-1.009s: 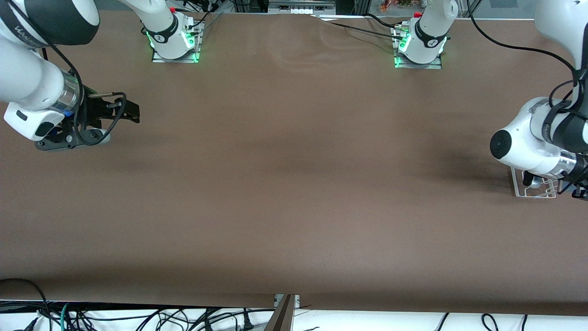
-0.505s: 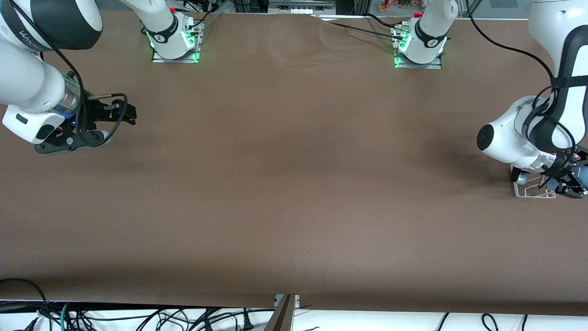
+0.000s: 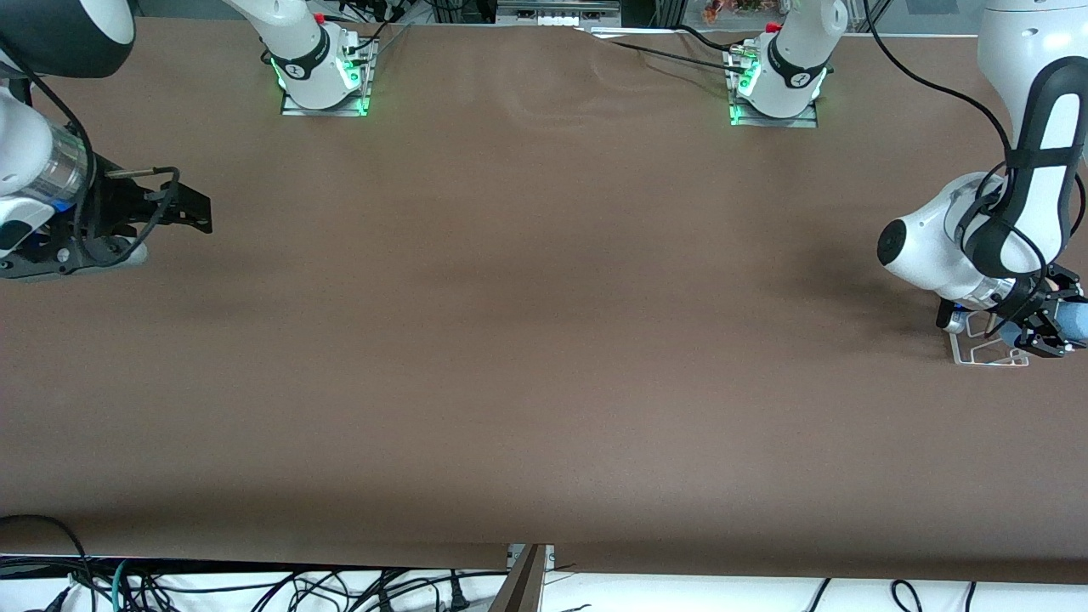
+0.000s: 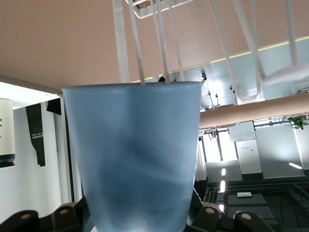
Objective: Transfer cup to left arm and place on rack
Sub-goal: 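Lower the cup onto the wire rack with the left gripper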
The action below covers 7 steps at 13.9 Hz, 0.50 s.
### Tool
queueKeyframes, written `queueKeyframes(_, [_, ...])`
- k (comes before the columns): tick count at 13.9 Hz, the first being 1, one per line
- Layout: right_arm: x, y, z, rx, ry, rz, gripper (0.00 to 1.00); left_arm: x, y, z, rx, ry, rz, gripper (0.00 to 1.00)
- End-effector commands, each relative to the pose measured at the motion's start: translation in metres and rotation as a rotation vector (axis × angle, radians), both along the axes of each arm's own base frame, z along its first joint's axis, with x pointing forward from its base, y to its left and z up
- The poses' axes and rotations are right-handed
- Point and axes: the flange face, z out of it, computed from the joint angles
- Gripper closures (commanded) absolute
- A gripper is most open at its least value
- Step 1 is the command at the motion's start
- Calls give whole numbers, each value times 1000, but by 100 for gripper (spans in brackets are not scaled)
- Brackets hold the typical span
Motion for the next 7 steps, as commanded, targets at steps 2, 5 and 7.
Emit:
queueKeyframes(2, [-17,-9,-5,-6,-1,12,1,-6,5,-2,16,-13,-32,100])
queueKeyframes(5, [-19,-15,-10,-16,-17,9,1,-7,4,-6,1,-18,-37,1])
queueKeyframes(7, [-16,-18,-11,-28,-33,26,1,-4,5,-1,3,-21,-36,0])
